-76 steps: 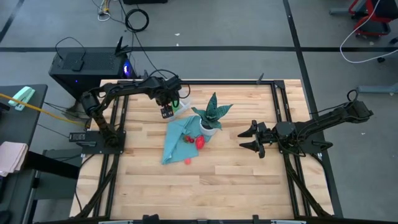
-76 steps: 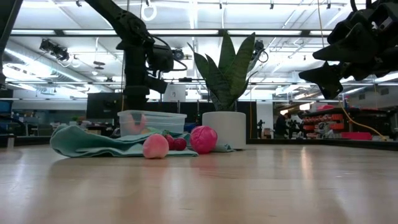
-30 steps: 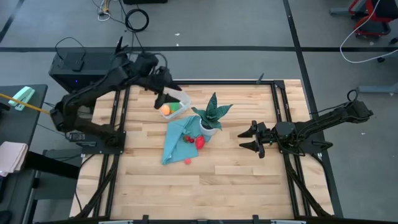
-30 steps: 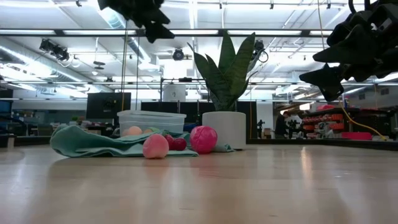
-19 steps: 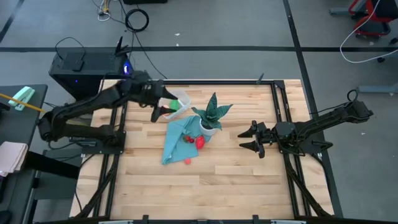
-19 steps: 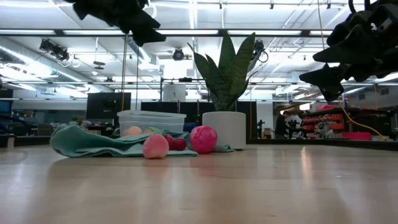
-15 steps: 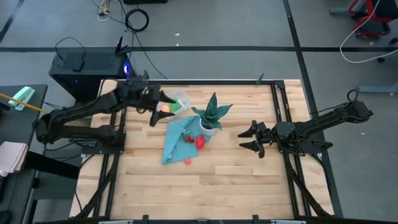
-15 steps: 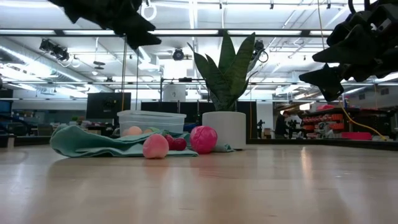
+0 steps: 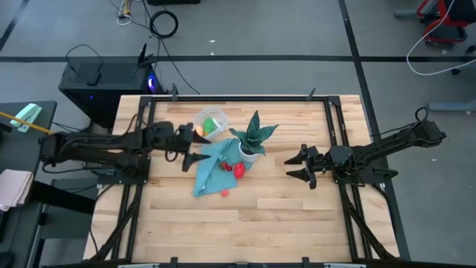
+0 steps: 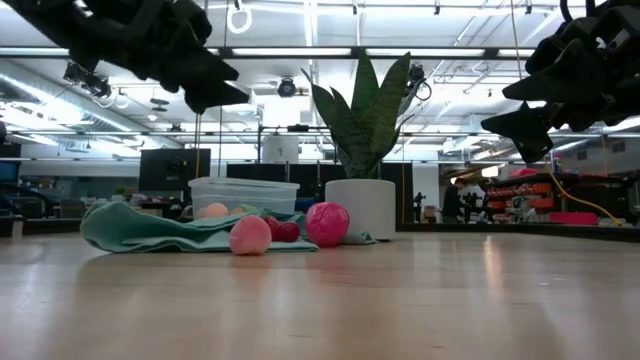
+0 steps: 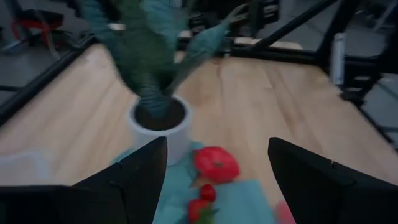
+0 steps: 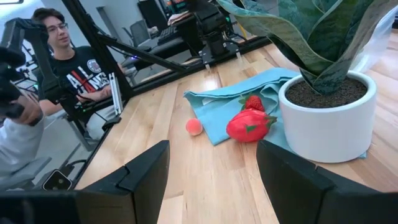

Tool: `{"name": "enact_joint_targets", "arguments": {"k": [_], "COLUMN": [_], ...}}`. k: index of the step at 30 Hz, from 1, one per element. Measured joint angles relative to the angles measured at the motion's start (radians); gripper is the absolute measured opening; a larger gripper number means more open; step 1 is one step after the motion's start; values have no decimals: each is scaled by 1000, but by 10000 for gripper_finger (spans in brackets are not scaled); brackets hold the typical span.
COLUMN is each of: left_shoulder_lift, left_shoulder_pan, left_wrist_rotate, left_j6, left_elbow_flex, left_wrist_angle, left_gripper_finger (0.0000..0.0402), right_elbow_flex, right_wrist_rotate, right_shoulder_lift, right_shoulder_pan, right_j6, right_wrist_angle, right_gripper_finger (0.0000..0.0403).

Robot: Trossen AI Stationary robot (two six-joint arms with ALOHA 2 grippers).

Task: Pick and placing Produce into tupperware
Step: Put the strawberry into the transparent bin

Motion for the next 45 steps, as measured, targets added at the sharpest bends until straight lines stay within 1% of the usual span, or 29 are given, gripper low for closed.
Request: {"name": "enact_joint_targets", "arguments": {"k": [3,8,11,13,18,22,26,29,34,45], "left_shoulder_lift": [0,25,67,97,217,338,433,487,524,524], "left_shoulder_pan": [-52,-130,-161,-172,-176,-175,-175,-175,-178,-236], "left_wrist_rotate": [-39,-156,-218,-238,-242,-244,-290,-300,-298,-293], "left_j6": [-17,-35,-41,-60,-115,-109,-105,-104,-112,-112], "left_elbow_flex": [-32,-82,-100,-109,-114,-114,-114,-114,-114,-113], "left_wrist_angle": [61,108,127,146,235,308,355,390,403,405], "left_gripper_finger": [288,288,288,288,288,288,288,288,288,288], "right_elbow_flex": [0,0,0,0,0,0,0,0,0,0], "right_wrist_rotate": [0,0,0,0,0,0,0,0,0,0], "right_shoulder_lift": [0,0,0,0,0,0,0,0,0,0], "right_shoulder_pan": [0,0,0,0,0,0,0,0,0,0], "right_j6": [0,0,0,-2,-4,-4,-4,-5,-7,-7], "right_wrist_angle": [0,0,1,1,2,3,2,2,2,2], "right_gripper_finger": [246,246,246,246,246,246,246,246,246,246]}}
